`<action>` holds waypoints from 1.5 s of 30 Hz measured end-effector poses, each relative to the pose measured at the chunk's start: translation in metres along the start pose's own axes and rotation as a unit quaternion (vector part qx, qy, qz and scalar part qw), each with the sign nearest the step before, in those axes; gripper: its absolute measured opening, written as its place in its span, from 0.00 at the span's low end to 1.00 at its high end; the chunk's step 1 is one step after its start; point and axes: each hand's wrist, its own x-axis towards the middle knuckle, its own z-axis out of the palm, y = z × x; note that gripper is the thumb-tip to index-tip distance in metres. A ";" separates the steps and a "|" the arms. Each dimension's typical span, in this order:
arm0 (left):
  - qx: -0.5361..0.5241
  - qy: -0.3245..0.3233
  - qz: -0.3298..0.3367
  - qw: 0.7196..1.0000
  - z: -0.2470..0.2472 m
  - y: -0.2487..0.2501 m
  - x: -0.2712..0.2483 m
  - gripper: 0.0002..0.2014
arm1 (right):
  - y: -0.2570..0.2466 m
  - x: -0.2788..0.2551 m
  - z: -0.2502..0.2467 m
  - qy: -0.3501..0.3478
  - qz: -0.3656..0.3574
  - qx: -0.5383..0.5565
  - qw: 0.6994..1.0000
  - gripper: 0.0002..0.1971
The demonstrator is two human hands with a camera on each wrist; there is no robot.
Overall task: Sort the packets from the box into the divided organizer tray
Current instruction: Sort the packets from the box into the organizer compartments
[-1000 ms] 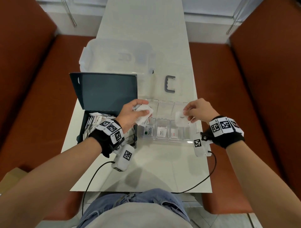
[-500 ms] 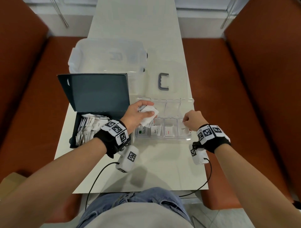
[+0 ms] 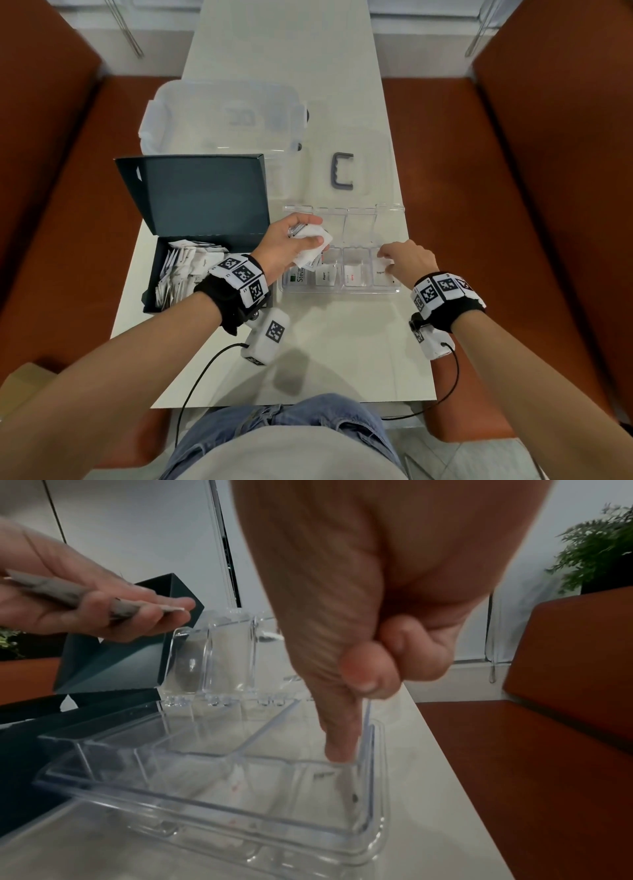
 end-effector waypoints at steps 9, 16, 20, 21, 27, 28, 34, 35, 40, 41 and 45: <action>-0.009 -0.002 0.001 1.000 0.000 0.001 0.001 0.19 | -0.006 0.004 0.000 -0.032 -0.040 -0.130 0.990 0.12; -0.014 -0.009 0.010 1.000 -0.003 0.001 0.000 0.19 | -0.015 0.013 0.002 -0.041 -0.047 -0.166 0.984 0.08; -0.017 -0.010 0.009 1.000 -0.004 0.002 0.000 0.19 | -0.023 0.018 0.005 -0.048 -0.055 -0.219 0.973 0.08; -0.017 -0.010 0.009 1.000 -0.004 0.002 0.000 0.19 | -0.023 0.018 0.005 -0.050 -0.056 -0.225 0.971 0.10; -0.018 -0.009 0.010 1.000 -0.003 0.003 -0.002 0.19 | -0.024 0.018 0.006 -0.046 -0.059 -0.228 0.971 0.10; -0.018 -0.008 0.011 1.000 -0.003 0.003 -0.002 0.19 | -0.025 0.017 0.005 -0.045 -0.059 -0.222 0.972 0.09; -0.016 -0.006 0.023 1.000 -0.003 0.010 -0.002 0.19 | -0.027 0.010 -0.004 -0.043 -0.026 -0.166 0.985 0.07; -0.017 -0.009 0.024 1.000 -0.004 0.011 -0.002 0.19 | -0.027 0.008 -0.009 -0.049 -0.016 -0.145 0.988 0.08; -0.009 -0.037 0.023 0.999 -0.012 0.016 0.001 0.19 | -0.027 -0.006 -0.047 -0.045 -0.002 -0.006 0.999 0.08; -0.010 -0.041 0.022 0.999 -0.014 0.016 0.001 0.19 | -0.029 -0.010 -0.055 -0.031 -0.012 0.046 0.998 0.08; -0.017 -0.047 0.033 0.998 -0.026 0.018 -0.001 0.20 | -0.061 -0.020 -0.077 0.053 -0.073 0.260 0.961 0.07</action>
